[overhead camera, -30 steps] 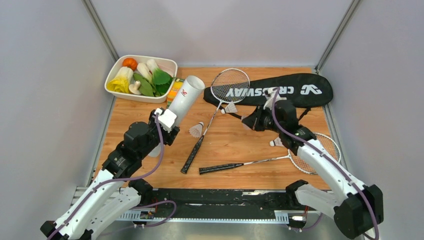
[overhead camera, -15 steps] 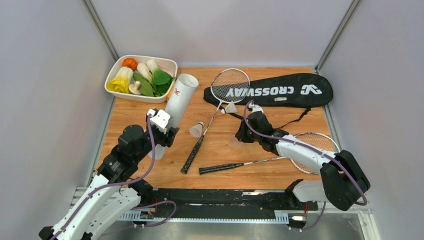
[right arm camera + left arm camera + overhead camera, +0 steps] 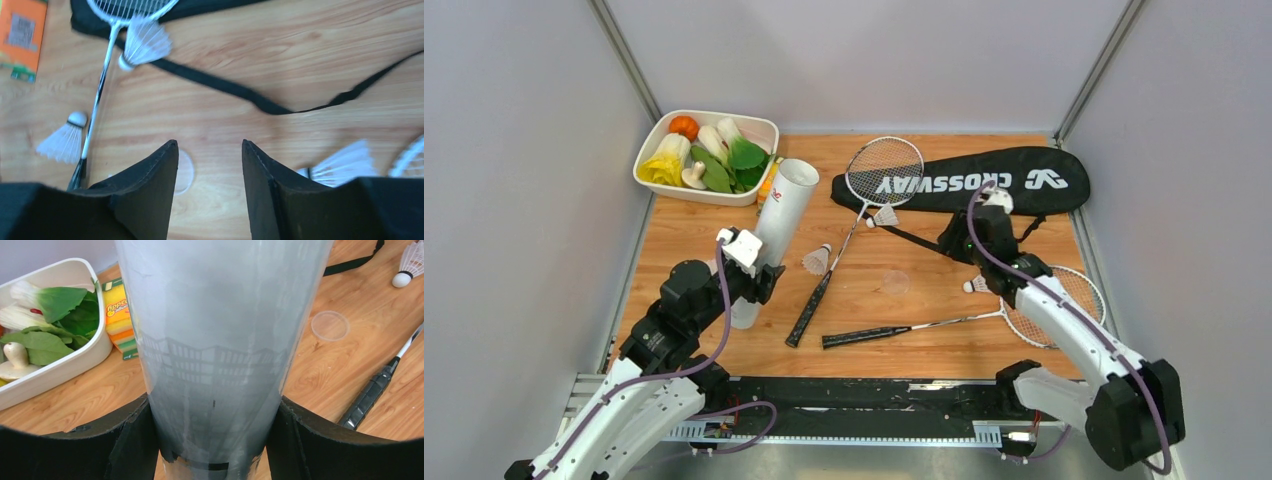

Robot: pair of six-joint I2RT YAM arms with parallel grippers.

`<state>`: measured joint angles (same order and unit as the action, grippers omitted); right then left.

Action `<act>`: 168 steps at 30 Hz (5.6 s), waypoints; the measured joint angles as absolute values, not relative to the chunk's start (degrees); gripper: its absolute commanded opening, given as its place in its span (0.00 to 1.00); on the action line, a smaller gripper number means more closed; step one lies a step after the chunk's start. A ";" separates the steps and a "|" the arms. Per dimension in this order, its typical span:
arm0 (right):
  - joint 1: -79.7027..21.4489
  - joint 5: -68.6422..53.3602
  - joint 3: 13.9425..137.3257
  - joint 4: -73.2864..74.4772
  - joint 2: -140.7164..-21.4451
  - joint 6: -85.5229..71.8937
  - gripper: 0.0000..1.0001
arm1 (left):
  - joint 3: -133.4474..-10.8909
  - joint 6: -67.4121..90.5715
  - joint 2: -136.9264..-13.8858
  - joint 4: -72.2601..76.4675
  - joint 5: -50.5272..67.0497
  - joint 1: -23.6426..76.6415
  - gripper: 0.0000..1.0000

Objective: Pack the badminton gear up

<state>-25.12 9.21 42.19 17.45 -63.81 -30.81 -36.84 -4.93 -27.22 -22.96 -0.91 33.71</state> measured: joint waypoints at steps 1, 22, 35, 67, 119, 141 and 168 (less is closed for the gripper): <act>-23.44 9.61 42.19 18.00 -62.39 -30.41 0.54 | -36.80 -4.89 -27.22 -22.94 -0.69 33.71 0.57; 5.82 -7.01 38.17 24.03 -65.95 -22.57 0.63 | -36.75 -4.10 -27.59 -22.96 1.10 33.71 0.58; 6.31 -18.33 34.24 21.32 -69.87 -22.37 0.01 | -36.73 -3.88 -27.92 -22.94 1.32 33.71 0.58; -22.81 -43.03 80.34 12.73 -63.61 -24.05 0.00 | -34.52 -3.92 -32.93 -21.45 17.12 33.71 0.60; -32.45 -41.32 77.87 14.55 -64.34 -22.20 0.51 | -38.70 -9.52 -38.06 -23.68 25.43 34.89 0.60; -32.38 -37.78 77.84 20.60 -73.10 -19.00 0.70 | -36.80 -9.54 -36.36 -24.10 23.27 34.81 0.60; -12.27 -37.36 64.14 1.74 -86.67 -20.16 0.55 | -36.77 -9.08 -33.45 -22.65 15.55 34.85 0.61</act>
<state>-12.27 -37.36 64.14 1.74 -86.67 -20.16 -36.77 -9.08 -33.45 -22.65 15.55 34.85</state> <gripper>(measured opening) 0.602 0.719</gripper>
